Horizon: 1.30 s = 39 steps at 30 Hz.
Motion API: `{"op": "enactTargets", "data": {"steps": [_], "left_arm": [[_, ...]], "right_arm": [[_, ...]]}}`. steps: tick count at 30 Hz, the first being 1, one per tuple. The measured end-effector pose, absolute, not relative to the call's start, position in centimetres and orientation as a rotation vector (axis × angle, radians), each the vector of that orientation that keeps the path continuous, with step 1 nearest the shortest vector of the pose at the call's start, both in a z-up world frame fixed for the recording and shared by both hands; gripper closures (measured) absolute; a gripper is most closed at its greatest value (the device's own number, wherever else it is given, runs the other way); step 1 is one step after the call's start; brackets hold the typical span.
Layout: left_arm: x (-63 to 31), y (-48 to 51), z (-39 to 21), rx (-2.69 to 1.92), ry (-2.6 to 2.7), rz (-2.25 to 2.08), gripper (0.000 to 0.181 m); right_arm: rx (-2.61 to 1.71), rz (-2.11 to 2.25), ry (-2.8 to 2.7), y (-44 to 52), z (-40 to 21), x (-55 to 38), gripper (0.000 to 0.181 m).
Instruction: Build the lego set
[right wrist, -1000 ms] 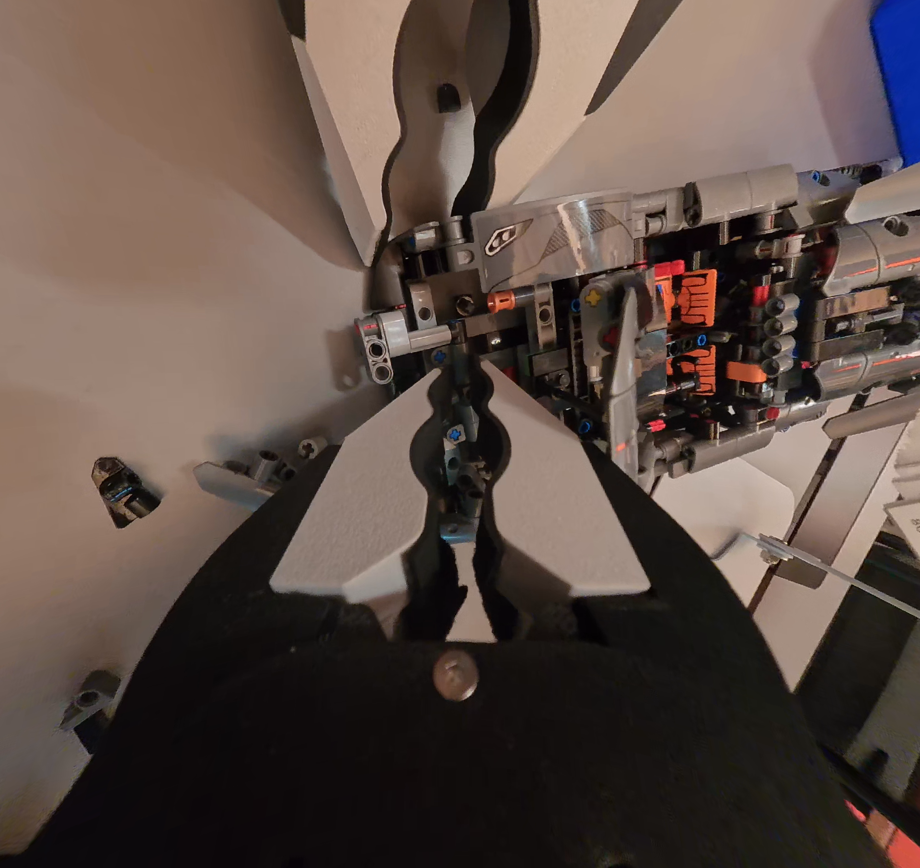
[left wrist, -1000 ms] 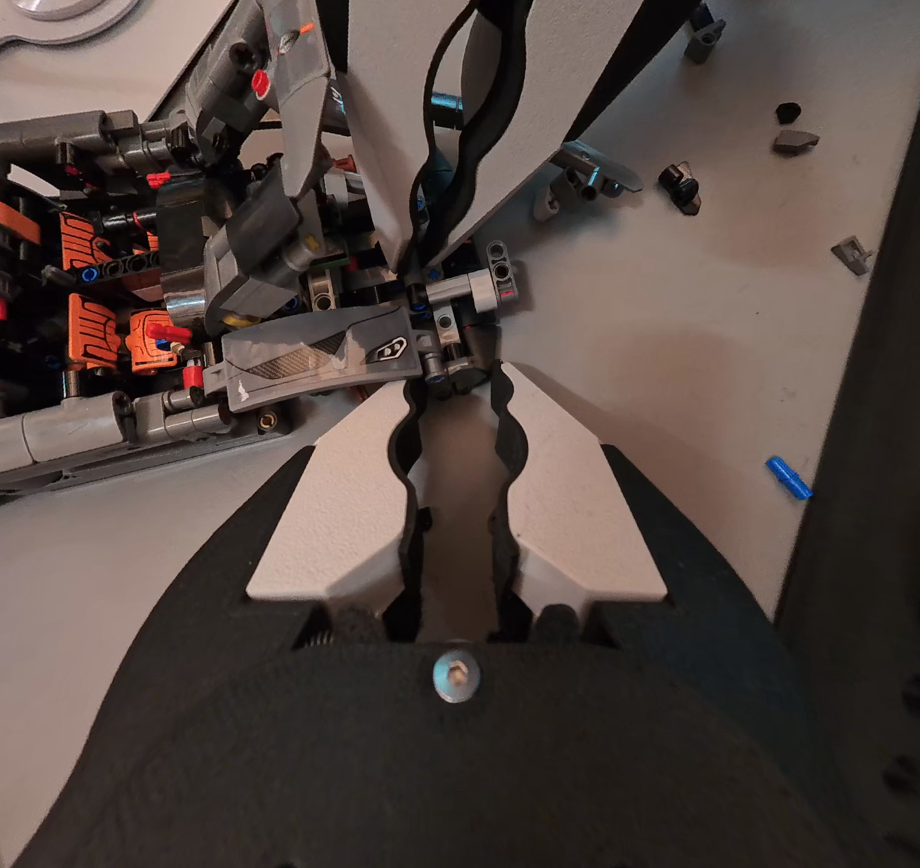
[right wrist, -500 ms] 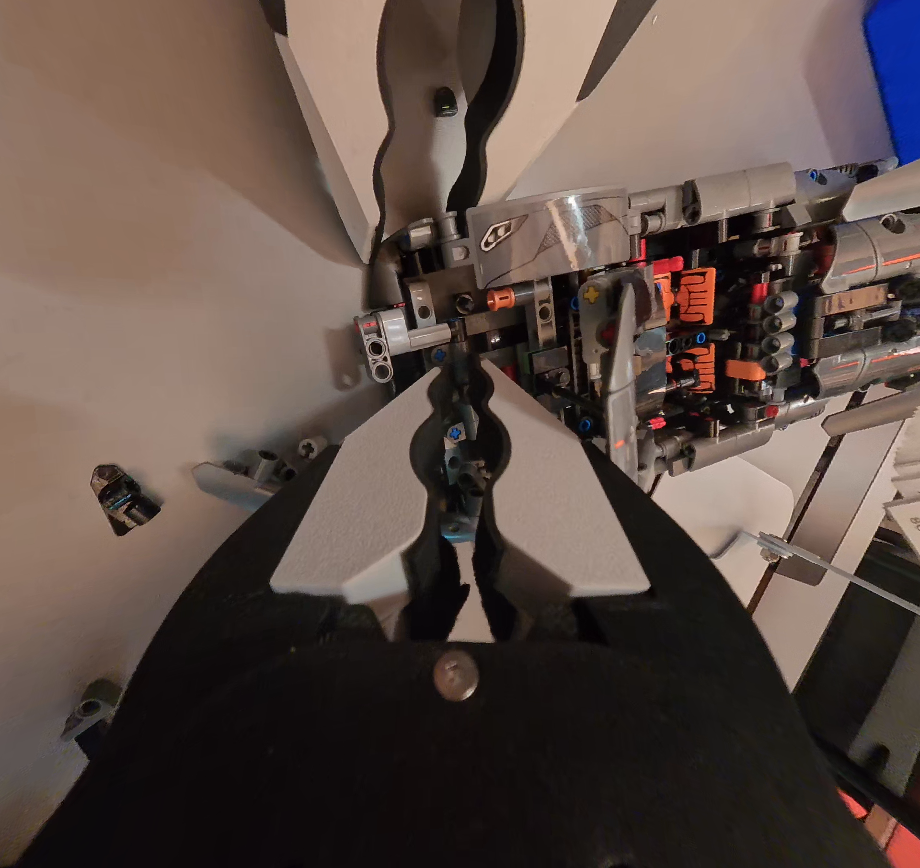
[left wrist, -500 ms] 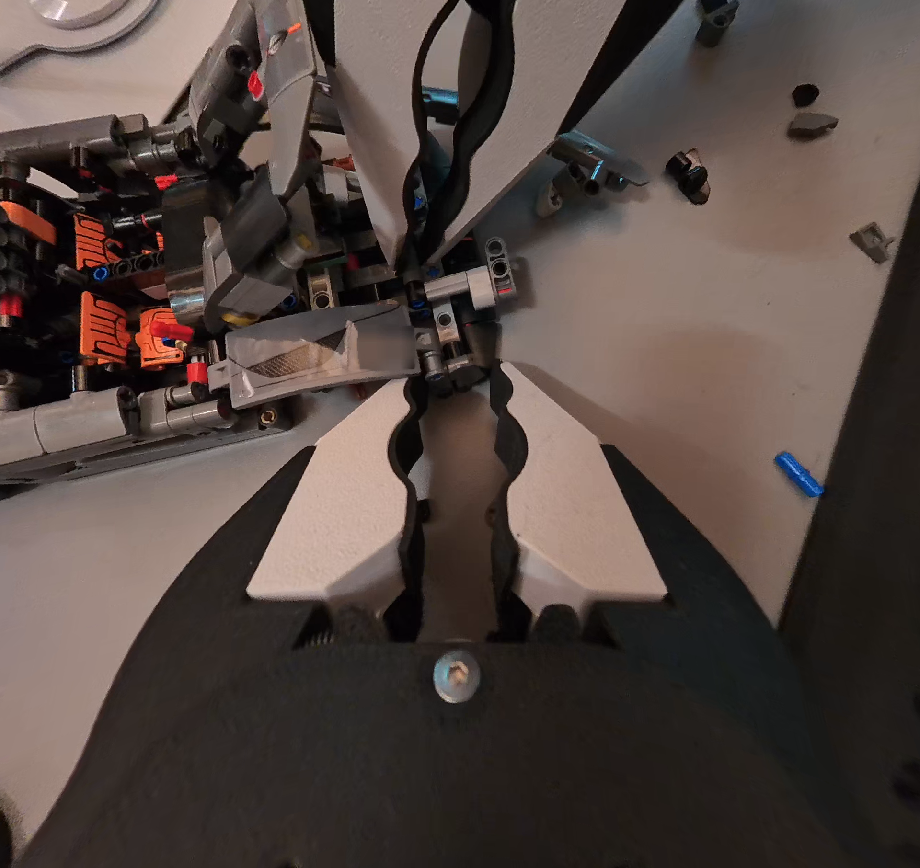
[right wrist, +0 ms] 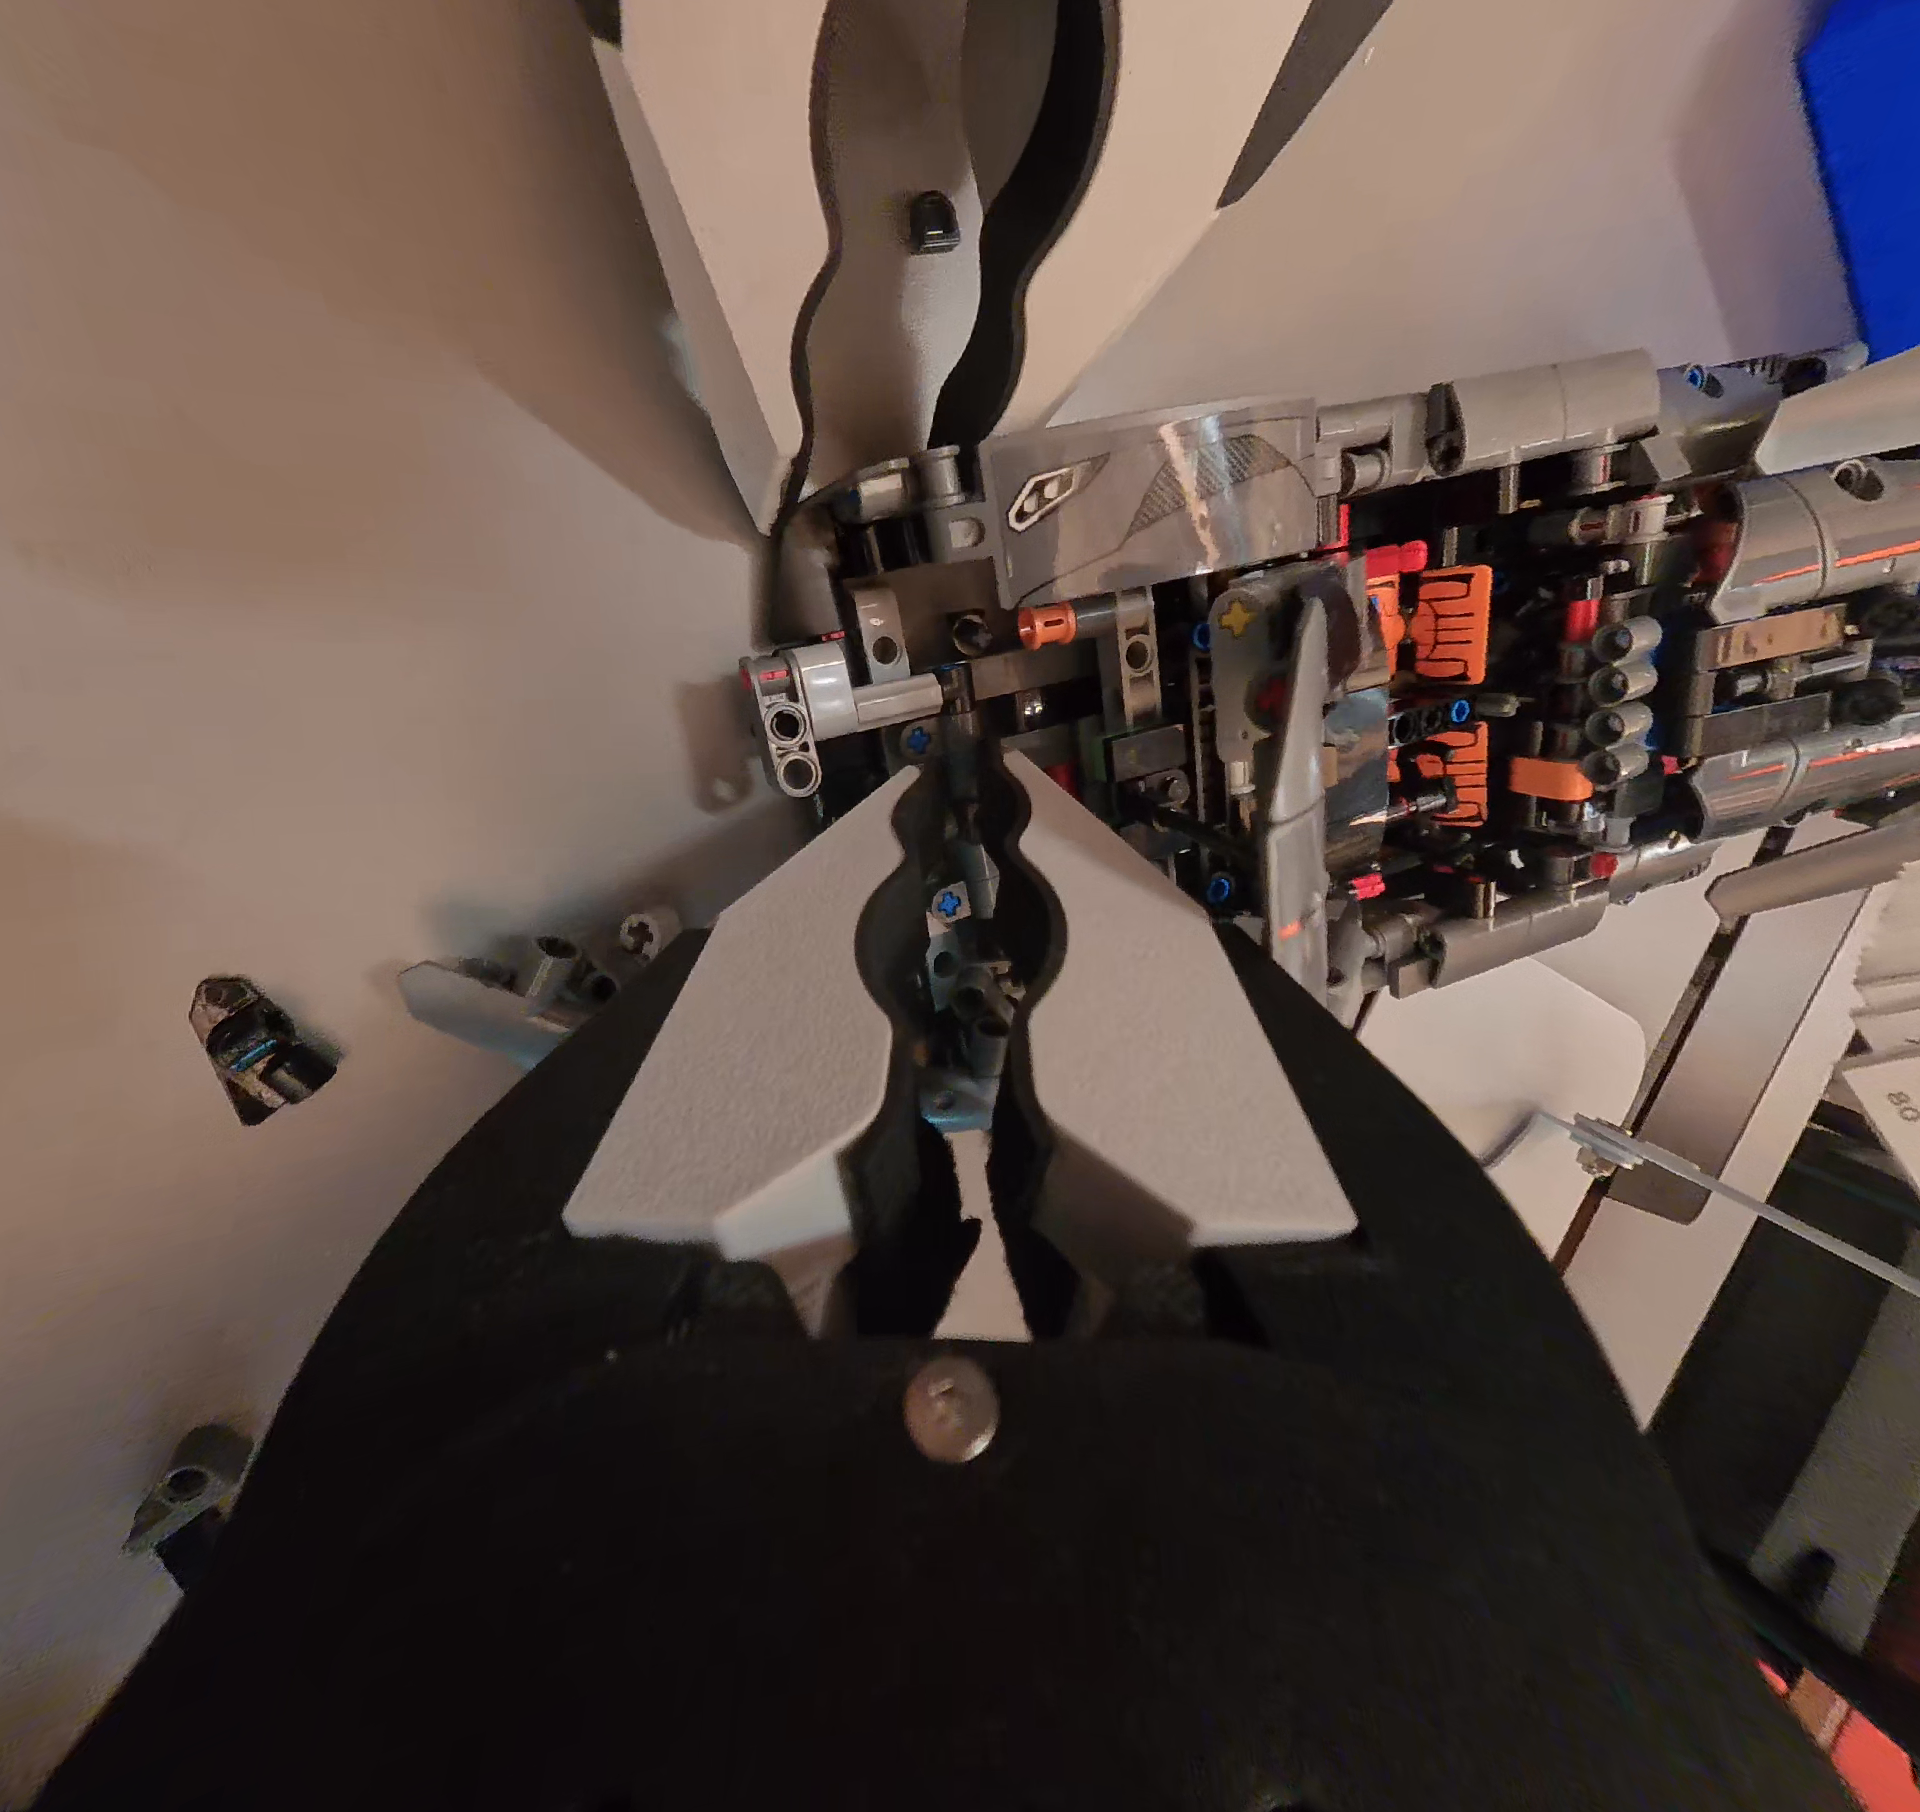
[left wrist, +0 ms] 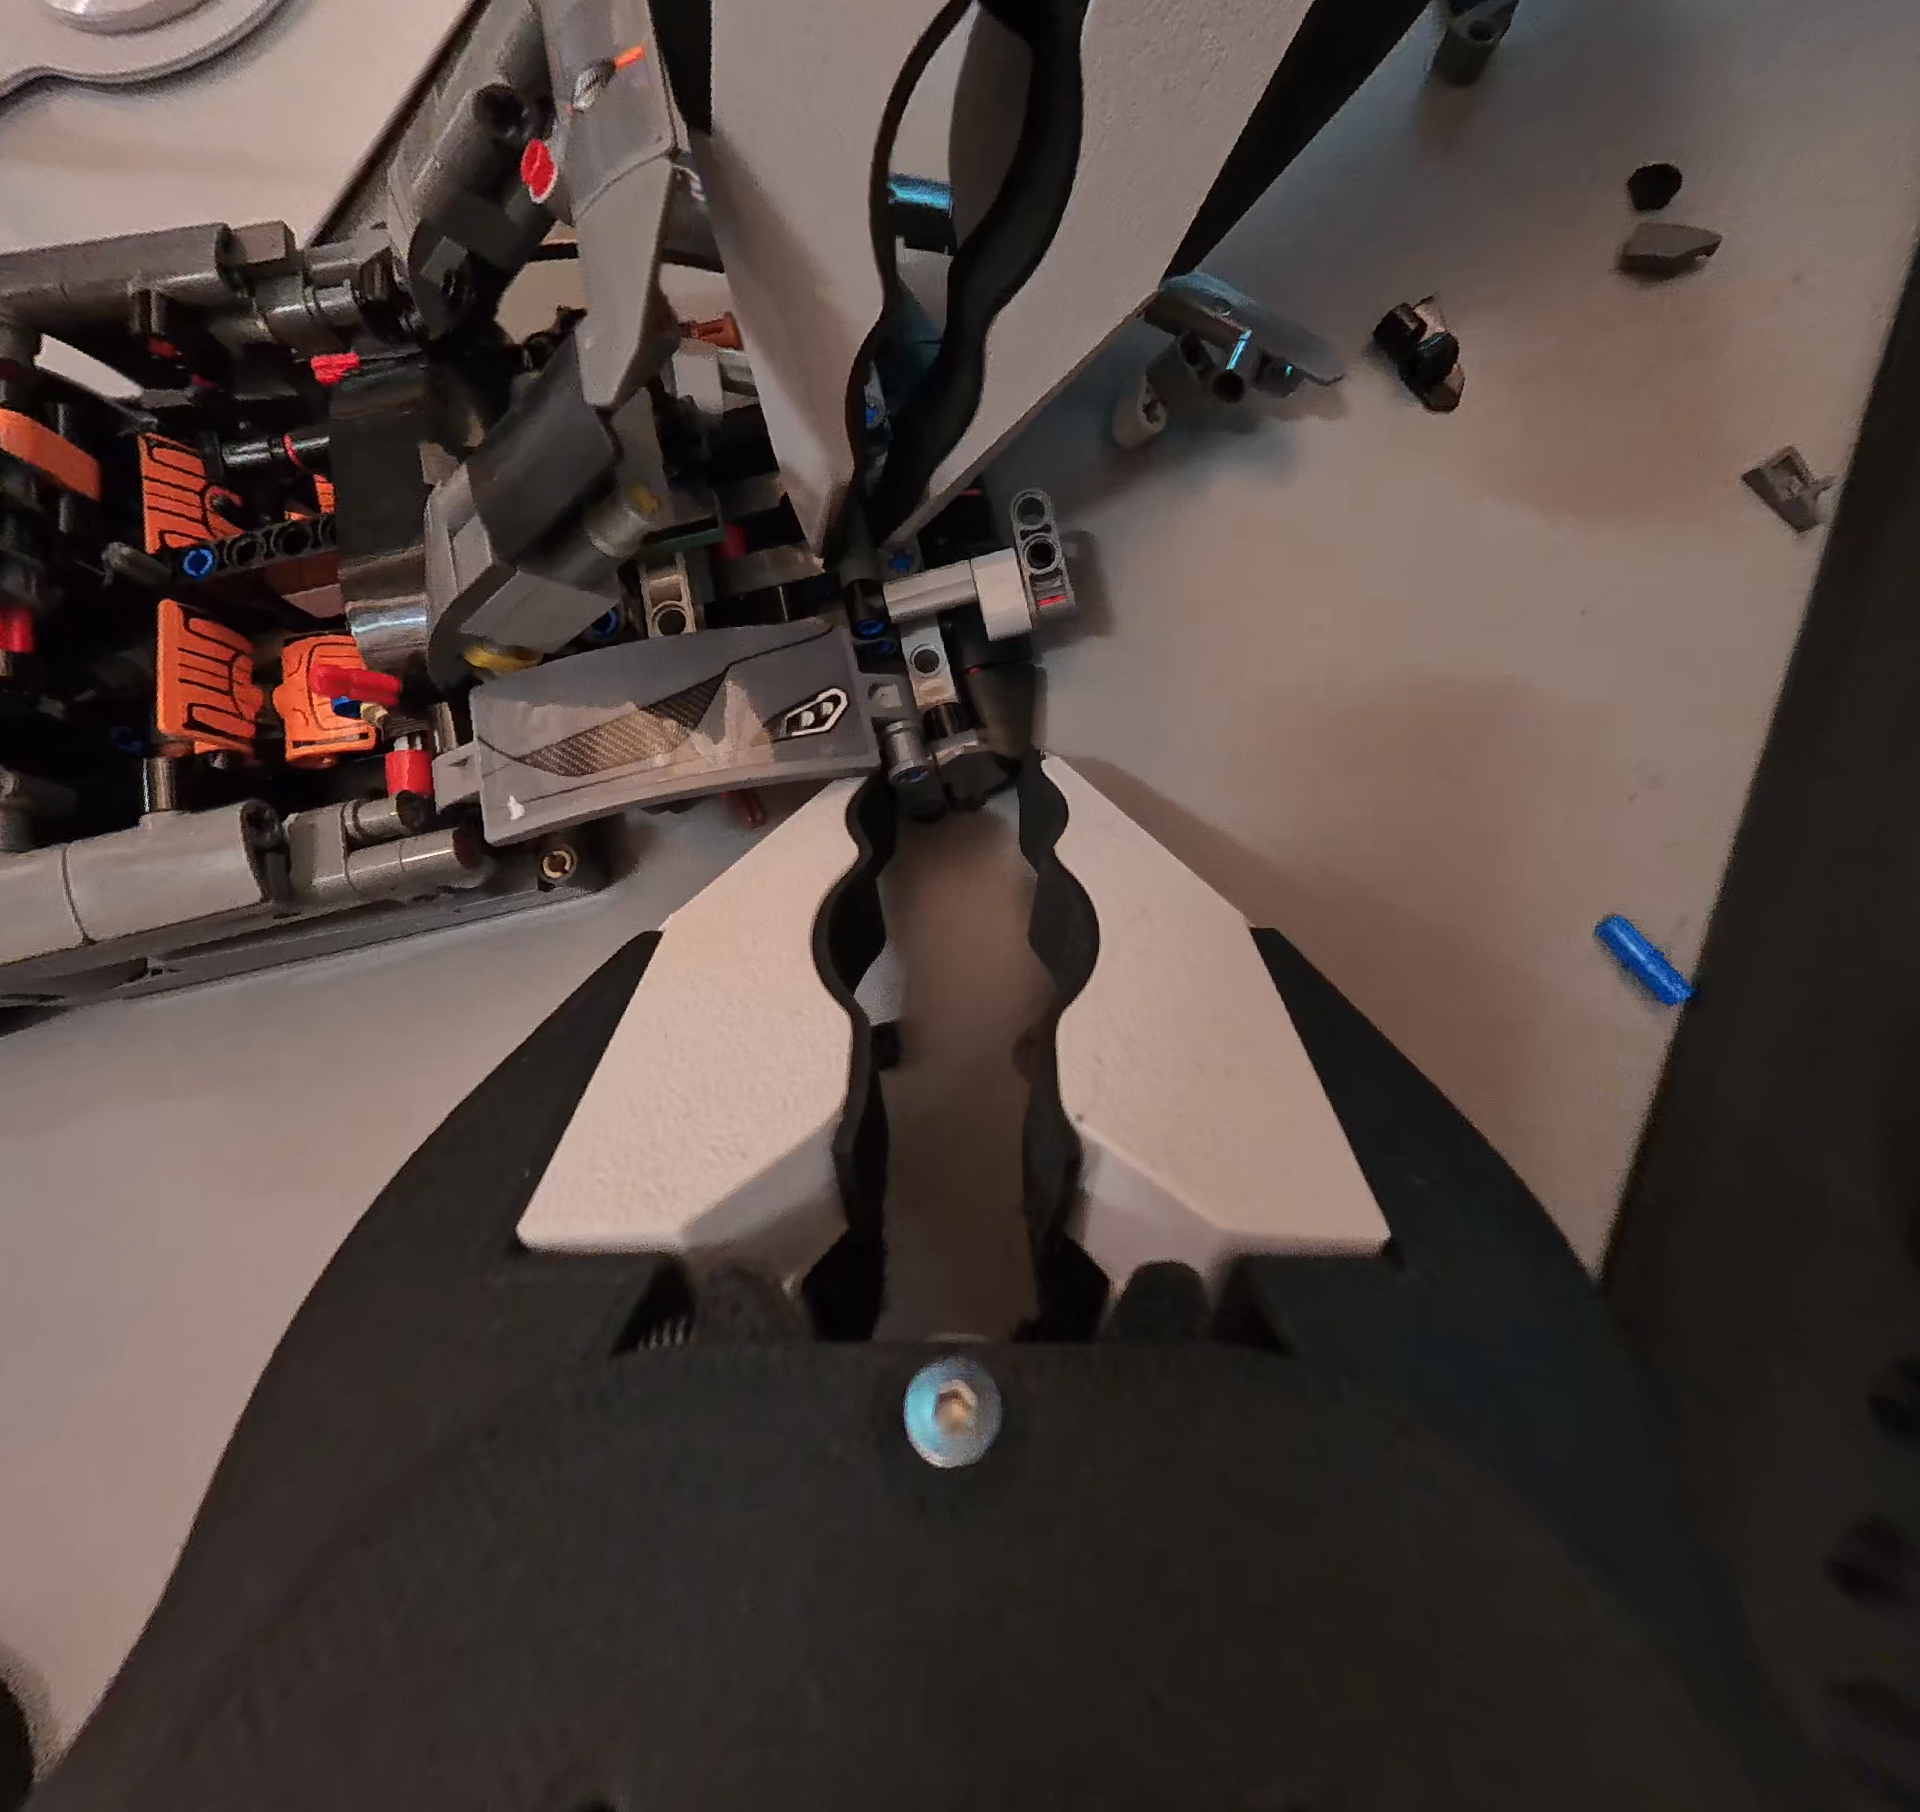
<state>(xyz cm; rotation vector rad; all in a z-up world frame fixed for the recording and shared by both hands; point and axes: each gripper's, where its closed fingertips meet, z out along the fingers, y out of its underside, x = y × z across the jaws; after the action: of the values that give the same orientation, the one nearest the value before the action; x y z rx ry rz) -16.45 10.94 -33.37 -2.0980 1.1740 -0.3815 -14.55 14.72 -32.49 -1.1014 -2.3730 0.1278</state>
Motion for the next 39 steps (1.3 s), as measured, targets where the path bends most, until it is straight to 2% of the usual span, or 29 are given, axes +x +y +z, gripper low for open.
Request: {"op": "enactTargets", "data": {"steps": [8,10,11,12,14,34,39], "left_arm": [[-16.02,11.35,-33.23,-2.103,1.103,-0.403,0.155],[-15.74,11.21,-33.49,-2.120,1.093,-0.441,0.143],[-15.49,11.33,-33.40,-2.128,1.077,-0.455,0.142],[-15.57,11.71,-33.41,-2.141,1.048,-0.437,0.153],[-15.61,11.79,-33.39,-2.155,1.028,-0.460,0.155],[-16.16,11.02,-33.36,-2.184,0.991,-0.510,0.156],[-16.34,10.79,-33.41,-2.120,1.123,-0.476,0.156]], "right_arm": [[-1.116,0.152,-2.366,14.76,-32.48,-14.59,0.178],[-1.117,0.149,-2.367,14.74,-32.48,-14.61,0.178],[-1.118,0.153,-2.366,14.73,-32.47,-14.61,0.177],[-1.117,0.152,-2.366,14.74,-32.47,-14.61,0.177],[-1.118,0.148,-2.365,14.77,-32.47,-14.62,0.178],[-1.095,0.193,-2.360,14.22,-32.49,-14.84,0.177],[-1.090,0.205,-2.363,13.99,-32.48,-14.94,0.177]]}}
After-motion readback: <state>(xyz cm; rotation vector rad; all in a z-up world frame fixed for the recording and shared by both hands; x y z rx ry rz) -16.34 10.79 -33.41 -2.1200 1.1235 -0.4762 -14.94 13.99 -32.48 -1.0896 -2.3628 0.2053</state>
